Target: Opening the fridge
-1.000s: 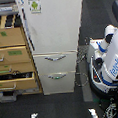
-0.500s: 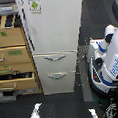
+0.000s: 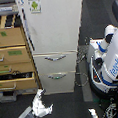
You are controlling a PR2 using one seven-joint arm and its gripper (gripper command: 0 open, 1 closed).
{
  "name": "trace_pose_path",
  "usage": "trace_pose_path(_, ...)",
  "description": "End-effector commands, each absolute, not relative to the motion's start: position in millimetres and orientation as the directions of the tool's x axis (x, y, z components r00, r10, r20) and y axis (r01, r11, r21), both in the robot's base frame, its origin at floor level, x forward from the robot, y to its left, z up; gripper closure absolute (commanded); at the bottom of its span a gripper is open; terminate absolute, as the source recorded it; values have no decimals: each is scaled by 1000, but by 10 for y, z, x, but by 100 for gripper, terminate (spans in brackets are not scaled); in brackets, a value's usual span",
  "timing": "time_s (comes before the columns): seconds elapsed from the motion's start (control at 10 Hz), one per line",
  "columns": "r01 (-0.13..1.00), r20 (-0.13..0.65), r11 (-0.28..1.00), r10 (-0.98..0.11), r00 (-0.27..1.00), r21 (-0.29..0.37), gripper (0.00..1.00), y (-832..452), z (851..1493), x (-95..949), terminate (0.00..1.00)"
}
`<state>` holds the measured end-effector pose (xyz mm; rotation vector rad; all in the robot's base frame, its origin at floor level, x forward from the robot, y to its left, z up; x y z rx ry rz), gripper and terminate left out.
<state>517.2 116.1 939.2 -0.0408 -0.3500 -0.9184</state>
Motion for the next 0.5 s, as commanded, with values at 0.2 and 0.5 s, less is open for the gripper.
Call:
trace_pose_path(0.2, 761, 313, 613, -781, 541, 213, 0, 827, 10443, 6307, 0)
trace_pose_path(0.5, 703, 347, 707, -681, 645, 81, 0, 925, 10923, 7000, 0)
